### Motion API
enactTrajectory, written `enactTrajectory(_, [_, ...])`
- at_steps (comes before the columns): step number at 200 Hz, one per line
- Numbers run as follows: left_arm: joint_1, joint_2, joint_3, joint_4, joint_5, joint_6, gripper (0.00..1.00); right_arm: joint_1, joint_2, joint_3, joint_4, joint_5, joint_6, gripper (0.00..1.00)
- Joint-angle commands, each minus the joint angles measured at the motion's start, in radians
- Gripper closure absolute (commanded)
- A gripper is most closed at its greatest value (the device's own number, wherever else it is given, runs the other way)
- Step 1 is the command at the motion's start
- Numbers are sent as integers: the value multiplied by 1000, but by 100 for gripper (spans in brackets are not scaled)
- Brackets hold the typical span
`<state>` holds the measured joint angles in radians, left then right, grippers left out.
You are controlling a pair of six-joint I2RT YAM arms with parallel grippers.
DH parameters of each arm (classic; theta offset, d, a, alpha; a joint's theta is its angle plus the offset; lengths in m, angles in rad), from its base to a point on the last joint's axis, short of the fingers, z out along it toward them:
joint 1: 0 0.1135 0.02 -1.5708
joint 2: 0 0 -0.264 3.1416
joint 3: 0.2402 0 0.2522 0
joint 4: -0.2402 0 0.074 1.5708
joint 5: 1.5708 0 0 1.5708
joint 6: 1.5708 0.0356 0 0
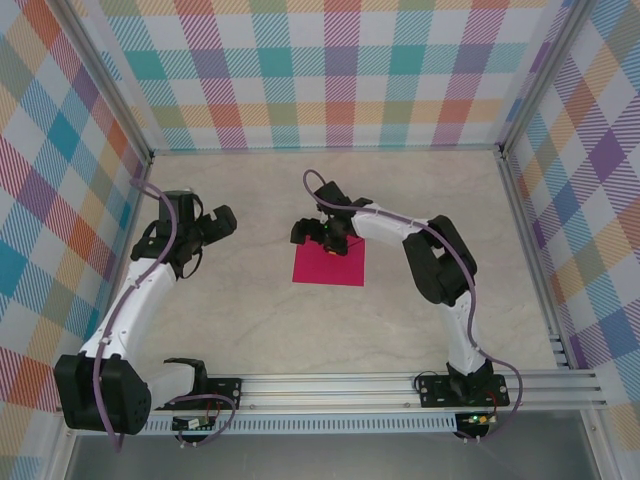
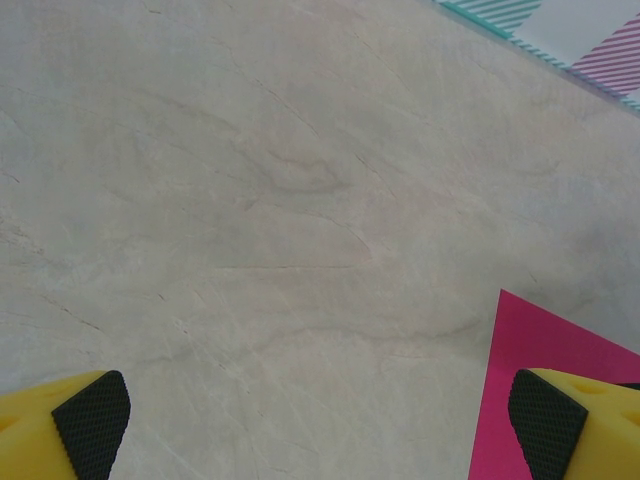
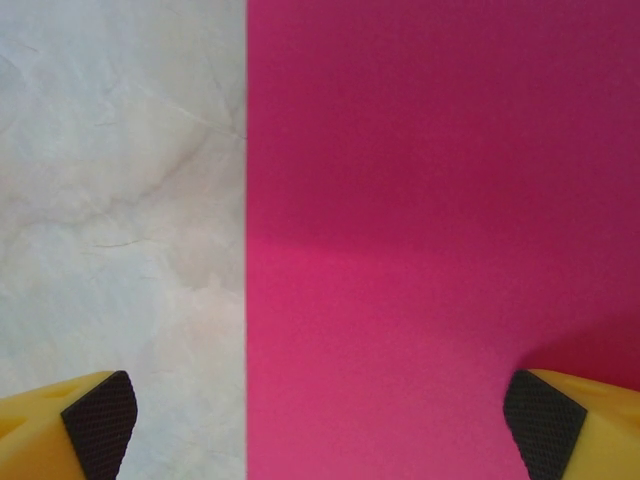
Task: Fold a paper plane with a square sheet of paper (pick it up from the middle)
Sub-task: Move the square sheet of paper to the center of the table.
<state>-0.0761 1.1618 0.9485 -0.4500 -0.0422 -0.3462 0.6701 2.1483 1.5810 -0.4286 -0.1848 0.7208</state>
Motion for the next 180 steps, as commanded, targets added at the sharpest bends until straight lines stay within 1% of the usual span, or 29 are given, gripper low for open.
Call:
enactTrajectory(1, [6,25,14,-6,26,21,0,13,21,11,-104,-1,-15,2])
enactTrajectory(16, [7,37,21,-19,28,22,0,15,10,-24,-139,2,-34,1])
enactTrajectory(32, [6,40,22,-24,26,21,0,16,-30,-104,-159,1,-51,2])
enactTrajectory(82, [7,68,34,-31,52,11,0,37,-298,-461,-216,30,-79,2])
enactTrajectory(94, [6,67,29,-36,50,9,0,40,-346,-521,-241,28,-103,1])
enactTrajectory(106, [7,65,25,-37,43,7,0,41,-373,-531,-290,54,-120,2])
enactTrajectory(124, [6,65,21,-35,44,3,0,40,-418,-483,-351,102,-133,1])
enactTrajectory(152, [6,86,42,-57,33,-3,0,40,-513,-407,-410,198,-86,0])
enactTrajectory(167, [6,84,40,-65,35,-4,0,40,-521,-407,-434,248,-102,0])
enactTrajectory(180, [6,80,29,-48,33,-8,0,41,-498,-406,-467,286,-122,0])
